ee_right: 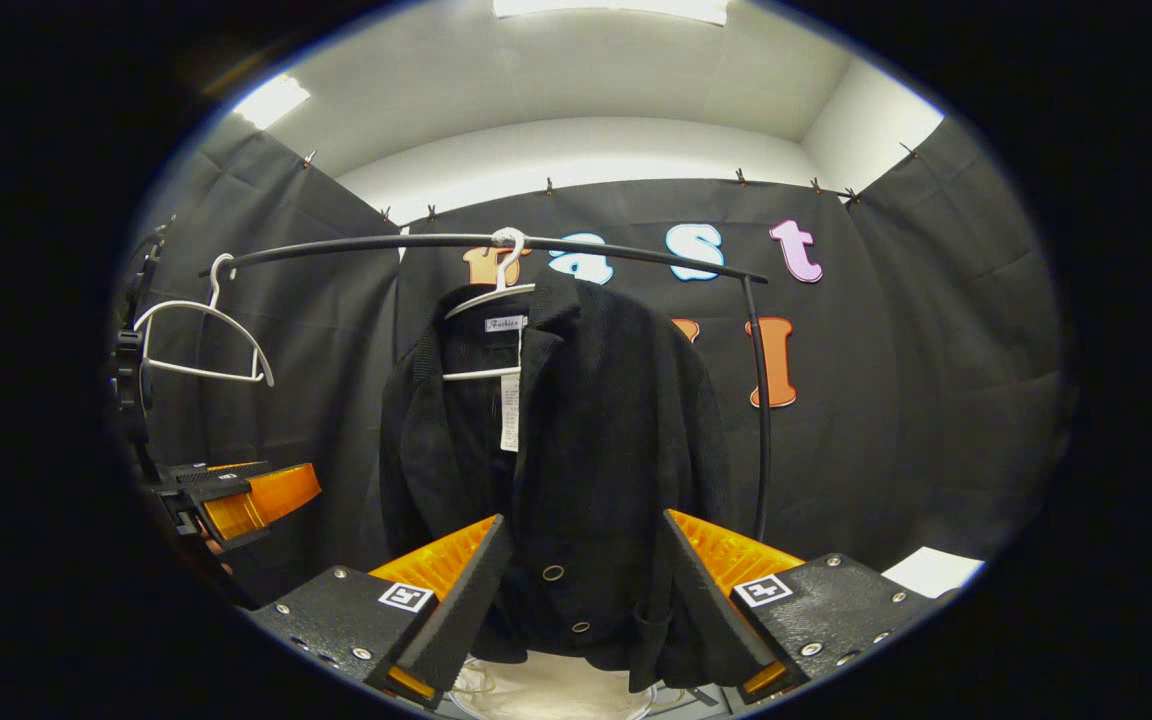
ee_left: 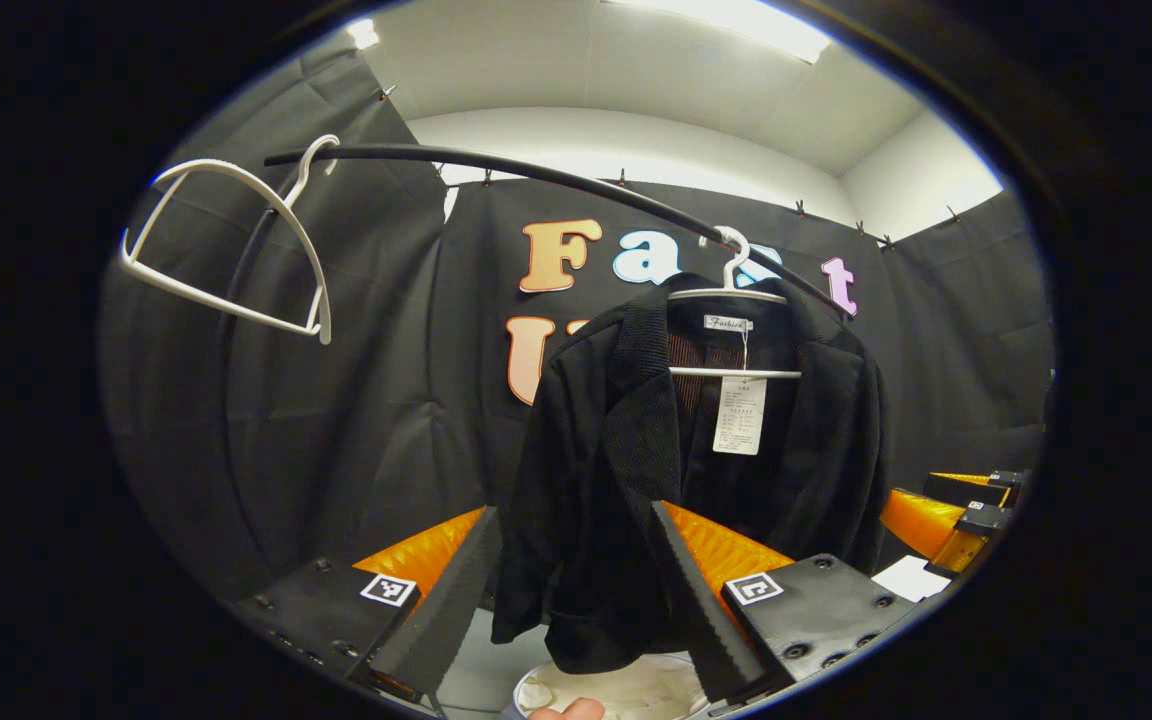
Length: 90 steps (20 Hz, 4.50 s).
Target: Grasp the clothes on the hanger with both hands and then place them into the laundry hamper below.
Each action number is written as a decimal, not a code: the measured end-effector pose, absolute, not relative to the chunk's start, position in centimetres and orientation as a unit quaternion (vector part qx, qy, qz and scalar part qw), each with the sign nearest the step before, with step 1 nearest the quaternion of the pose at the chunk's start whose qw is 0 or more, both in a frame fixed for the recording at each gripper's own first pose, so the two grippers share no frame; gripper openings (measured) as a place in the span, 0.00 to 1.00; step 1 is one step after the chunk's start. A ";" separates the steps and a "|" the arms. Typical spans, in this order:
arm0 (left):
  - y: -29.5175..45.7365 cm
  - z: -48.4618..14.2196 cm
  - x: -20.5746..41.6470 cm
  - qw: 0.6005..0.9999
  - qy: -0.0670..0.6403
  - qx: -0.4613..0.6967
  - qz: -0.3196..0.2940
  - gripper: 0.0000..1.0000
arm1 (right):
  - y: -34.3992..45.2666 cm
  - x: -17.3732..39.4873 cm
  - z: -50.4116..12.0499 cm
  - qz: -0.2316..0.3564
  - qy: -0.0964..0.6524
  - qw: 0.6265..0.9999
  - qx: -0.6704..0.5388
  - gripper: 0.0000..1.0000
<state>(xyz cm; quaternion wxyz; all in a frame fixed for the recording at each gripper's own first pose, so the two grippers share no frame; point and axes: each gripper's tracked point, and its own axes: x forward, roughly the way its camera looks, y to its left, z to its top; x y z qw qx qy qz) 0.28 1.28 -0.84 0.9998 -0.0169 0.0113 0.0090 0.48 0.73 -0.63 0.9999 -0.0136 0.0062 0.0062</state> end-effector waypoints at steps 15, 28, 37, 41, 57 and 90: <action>2.1 -0.9 -0.6 1.000 0.014 -0.015 0.013 0.93 | 4.2 5.2 -2.1 0.051 0.031 0.998 0.003 0.94; 5.2 -1.4 -2.6 0.998 0.014 0.005 0.062 0.93 | 2.2 15.7 -3.7 -0.052 0.044 0.995 -0.076 0.97; 1.6 -1.3 0.0 1.000 0.009 -0.004 0.001 0.93 | -0.2 15.7 -3.2 -0.046 0.052 0.994 -0.081 0.14; -2.0 -1.3 3.3 0.999 0.009 -0.003 -0.040 0.93 | -0.4 13.9 -2.3 -0.027 0.051 0.997 -0.050 0.03; -6.4 -4.8 18.5 1.000 0.001 0.013 0.001 0.97 | -0.4 8.2 2.9 -0.002 0.020 0.998 -0.054 0.01; 6.0 7.2 9.8 0.991 -0.086 0.028 0.102 0.07 | -8.2 7.4 18.4 -0.066 -0.099 0.985 -0.123 0.00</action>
